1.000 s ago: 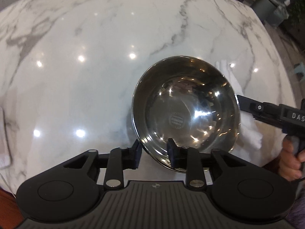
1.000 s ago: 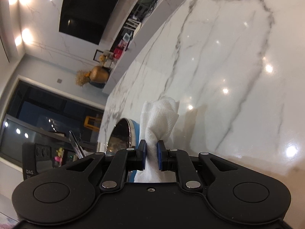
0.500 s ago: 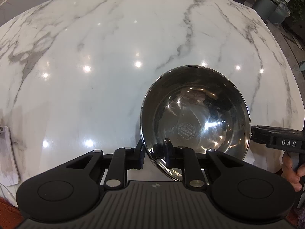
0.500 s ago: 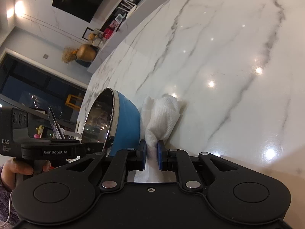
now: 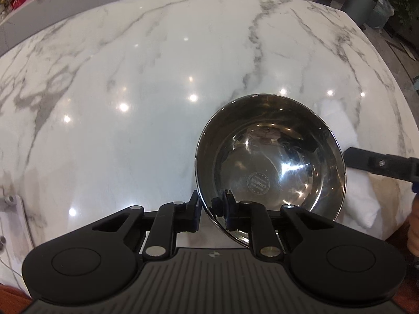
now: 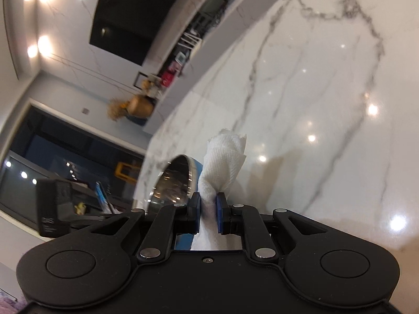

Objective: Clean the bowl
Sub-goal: 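Roll the right tool and wipe the bowl's blue side with the cloth while the left tool holds the rim, then keep wiping the blue exterior with the cloth while the left tool holds the rim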

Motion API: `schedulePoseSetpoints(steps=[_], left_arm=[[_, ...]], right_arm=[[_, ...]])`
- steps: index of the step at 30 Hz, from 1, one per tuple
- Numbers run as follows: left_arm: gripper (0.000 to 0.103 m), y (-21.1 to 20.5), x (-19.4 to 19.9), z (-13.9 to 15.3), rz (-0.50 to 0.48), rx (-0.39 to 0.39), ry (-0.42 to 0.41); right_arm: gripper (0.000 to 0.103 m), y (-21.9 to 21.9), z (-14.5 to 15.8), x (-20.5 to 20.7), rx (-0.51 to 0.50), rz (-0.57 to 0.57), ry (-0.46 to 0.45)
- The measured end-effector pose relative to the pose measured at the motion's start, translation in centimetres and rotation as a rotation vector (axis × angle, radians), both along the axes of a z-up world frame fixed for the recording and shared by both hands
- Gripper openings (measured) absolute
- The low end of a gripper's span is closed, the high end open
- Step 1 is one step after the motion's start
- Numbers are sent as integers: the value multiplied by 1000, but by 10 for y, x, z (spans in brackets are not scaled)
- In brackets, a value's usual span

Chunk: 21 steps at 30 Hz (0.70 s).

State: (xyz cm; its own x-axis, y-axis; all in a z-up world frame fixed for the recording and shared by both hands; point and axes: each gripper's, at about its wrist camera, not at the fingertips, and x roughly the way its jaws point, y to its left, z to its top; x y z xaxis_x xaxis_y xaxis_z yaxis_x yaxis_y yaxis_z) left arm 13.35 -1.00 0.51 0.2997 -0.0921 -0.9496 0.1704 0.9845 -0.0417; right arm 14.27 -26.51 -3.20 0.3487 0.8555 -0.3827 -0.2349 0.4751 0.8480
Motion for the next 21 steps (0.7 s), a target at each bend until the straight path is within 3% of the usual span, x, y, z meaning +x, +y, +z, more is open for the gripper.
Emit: schedulePoseSetpoints(steps=[10, 14, 21], left_arm=[[16, 4, 4, -3, 23, -17, 14], [25, 9, 1, -5, 65, -46, 50], [30, 15, -13, -1, 95, -44, 47]], right_arm=[[11, 16, -2, 3, -66, 29, 9], [11, 23, -4, 4, -101, 44, 15], [11, 31, -7, 1, -139, 81, 9]])
